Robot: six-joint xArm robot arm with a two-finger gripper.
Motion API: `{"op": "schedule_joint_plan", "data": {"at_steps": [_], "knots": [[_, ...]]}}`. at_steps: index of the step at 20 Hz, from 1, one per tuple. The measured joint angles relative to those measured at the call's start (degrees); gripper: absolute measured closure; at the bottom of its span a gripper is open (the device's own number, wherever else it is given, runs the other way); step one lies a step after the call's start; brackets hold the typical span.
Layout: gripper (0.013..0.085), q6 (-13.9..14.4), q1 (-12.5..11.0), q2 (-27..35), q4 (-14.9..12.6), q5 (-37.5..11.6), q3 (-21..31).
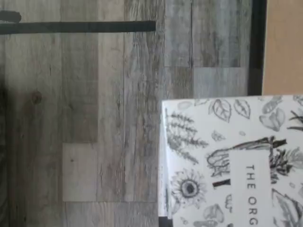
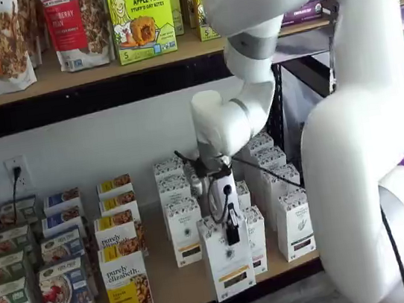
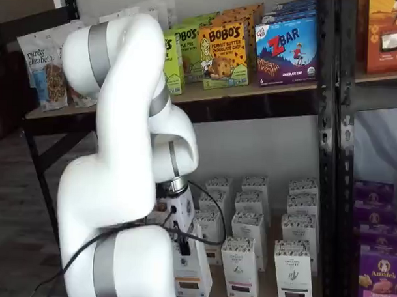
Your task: Pick up the white box with a yellow strip in the middle, on the bottom shelf, the fourth box from the left
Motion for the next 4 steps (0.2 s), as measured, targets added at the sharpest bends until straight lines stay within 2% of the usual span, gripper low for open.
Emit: {"op": "schedule_joint_plan", "data": {"at_steps": [4], "knots": [[0.0530,-0.68,-0.46,-3.08,0.17,0.65,1.85]]}}
